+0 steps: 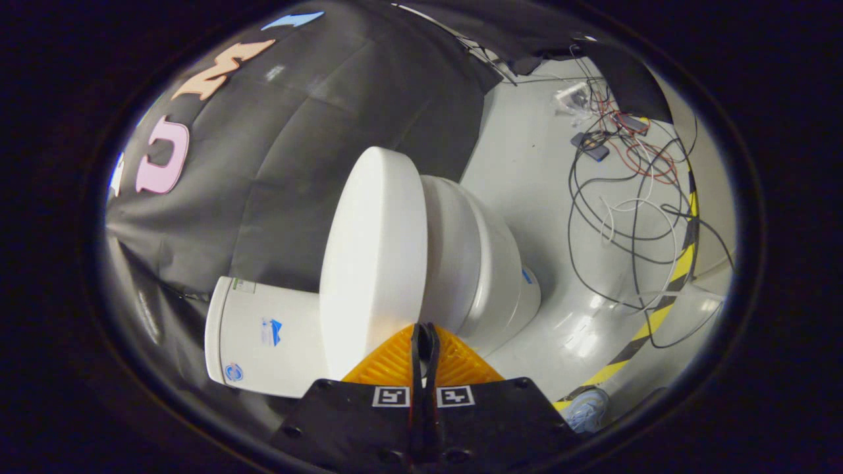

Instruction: Open the toilet lid.

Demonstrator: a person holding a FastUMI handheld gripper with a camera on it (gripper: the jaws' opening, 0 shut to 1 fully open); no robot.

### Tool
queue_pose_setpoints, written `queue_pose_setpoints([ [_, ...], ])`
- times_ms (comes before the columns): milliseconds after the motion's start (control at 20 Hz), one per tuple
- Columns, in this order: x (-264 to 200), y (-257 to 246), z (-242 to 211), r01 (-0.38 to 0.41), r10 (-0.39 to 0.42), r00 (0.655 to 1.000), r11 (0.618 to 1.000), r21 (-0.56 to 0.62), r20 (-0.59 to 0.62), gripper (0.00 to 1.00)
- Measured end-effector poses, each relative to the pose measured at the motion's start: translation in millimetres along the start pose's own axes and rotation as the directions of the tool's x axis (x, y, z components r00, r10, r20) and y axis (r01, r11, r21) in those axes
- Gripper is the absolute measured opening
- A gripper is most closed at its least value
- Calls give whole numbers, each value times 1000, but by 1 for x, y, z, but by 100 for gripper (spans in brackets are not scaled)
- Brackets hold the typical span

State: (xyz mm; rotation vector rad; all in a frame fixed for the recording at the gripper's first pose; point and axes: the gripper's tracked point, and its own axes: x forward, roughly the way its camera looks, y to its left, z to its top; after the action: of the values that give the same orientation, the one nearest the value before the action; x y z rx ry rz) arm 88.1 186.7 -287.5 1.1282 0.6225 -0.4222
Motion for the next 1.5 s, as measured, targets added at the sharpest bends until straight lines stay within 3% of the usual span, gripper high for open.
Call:
queue_pose_setpoints([
  [250,1,-10,-8,82,-82,997,996,31,-15,1],
  [450,-21,33,10,-6,4,998,999,40,59,1],
  [650,-35,60,11,-38,37,995,999,5,94,1],
  [800,-50,97,14,-117,116,985,993,2,125,1],
  [950,-57,109,13,-64,79,980,994,-86,184,1],
  [1250,-66,134,9,13,5,979,996,-85,204,1],
  [1500,-76,177,-2,-16,41,980,991,-131,193,1],
])
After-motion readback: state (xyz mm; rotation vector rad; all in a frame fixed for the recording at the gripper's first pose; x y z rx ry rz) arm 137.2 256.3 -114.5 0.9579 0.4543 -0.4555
